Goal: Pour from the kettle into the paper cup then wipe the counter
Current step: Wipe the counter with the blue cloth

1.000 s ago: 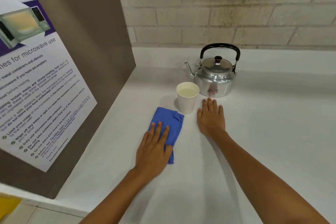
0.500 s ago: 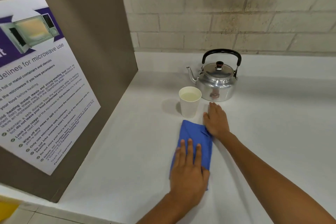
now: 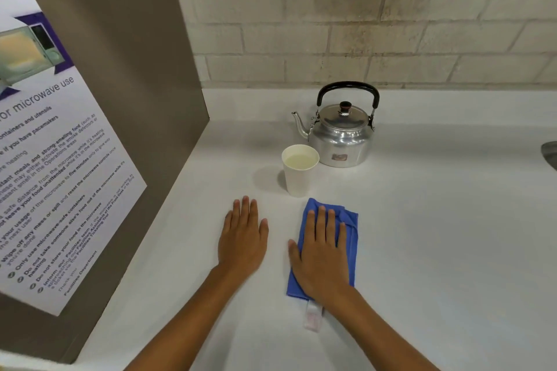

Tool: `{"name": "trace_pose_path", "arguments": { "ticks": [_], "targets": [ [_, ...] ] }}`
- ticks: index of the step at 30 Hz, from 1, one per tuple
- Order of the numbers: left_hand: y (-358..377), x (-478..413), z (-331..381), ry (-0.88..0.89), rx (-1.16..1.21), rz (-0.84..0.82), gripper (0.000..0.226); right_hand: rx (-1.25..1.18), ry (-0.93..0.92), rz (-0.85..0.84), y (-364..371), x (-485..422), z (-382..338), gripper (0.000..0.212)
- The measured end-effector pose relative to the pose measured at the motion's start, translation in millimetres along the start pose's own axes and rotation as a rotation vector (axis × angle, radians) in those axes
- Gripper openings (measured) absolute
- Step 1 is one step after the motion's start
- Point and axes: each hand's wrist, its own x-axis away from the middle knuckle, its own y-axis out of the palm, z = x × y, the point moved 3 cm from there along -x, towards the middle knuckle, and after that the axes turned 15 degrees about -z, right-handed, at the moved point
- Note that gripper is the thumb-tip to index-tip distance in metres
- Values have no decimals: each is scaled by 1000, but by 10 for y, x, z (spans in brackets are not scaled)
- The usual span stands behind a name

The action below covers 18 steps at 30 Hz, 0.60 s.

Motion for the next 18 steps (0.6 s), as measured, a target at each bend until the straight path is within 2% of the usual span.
{"name": "trace_pose_path", "arguments": {
  "ticks": [2, 6, 10, 16, 18],
  "targets": [
    [57, -26, -34, 11, -20, 2, 56, 41, -17, 13, 16, 22, 129, 64],
    [107, -52, -76, 10, -45, 27, 56, 64, -3, 107, -134, -44, 525, 71],
    [119, -58, -54, 22, -52, 37, 55, 75, 0, 8, -346, -532, 660, 57],
    [118, -63, -70, 28, -50, 53, 55, 92, -213, 31, -172, -269, 651, 57],
    [121, -52, -66, 28, -54, 56, 55, 101, -191, 31, -224, -294, 858, 56]
  ]
}}
